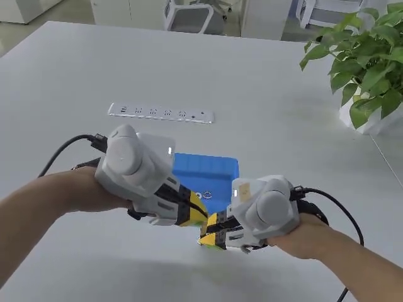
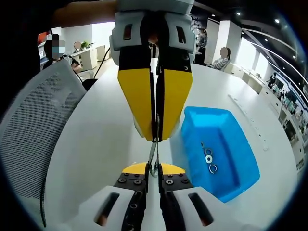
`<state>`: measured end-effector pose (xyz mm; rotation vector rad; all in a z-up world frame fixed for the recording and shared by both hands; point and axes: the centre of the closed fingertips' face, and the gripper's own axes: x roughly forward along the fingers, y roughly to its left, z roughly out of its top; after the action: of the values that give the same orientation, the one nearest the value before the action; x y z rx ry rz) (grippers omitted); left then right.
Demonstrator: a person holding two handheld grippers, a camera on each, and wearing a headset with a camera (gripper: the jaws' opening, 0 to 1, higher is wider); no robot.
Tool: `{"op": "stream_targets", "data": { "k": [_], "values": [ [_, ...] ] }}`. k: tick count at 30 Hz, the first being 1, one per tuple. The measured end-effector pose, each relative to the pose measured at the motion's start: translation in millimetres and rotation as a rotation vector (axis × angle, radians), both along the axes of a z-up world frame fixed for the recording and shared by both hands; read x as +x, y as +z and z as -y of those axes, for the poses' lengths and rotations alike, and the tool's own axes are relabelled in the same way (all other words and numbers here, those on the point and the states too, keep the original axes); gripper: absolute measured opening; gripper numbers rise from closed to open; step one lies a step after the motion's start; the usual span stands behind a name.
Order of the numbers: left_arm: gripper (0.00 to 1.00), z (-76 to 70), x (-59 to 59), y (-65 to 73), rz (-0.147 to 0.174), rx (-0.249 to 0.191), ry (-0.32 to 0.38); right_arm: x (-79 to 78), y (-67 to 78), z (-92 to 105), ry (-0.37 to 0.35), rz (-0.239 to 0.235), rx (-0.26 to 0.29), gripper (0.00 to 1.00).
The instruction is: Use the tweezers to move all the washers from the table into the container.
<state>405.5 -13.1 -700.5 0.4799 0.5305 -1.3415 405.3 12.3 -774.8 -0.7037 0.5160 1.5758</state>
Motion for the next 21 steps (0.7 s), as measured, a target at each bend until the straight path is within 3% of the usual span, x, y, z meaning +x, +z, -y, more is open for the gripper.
{"op": "stream_targets", "data": {
  "k": [14, 21],
  "values": [
    [0.06, -2.0, -1.5, -0.4, 0.001, 0.012, 0.012, -1.4, 0.2, -0.7, -0.008, -0.017, -0.012, 0.08],
    [0.15, -4.2, -3.6, 7.4, 0.002, -0.012, 0.025, -4.6, 2.0, -2.2, -0.001, -0.023, -0.022, 0.08]
  ]
}}
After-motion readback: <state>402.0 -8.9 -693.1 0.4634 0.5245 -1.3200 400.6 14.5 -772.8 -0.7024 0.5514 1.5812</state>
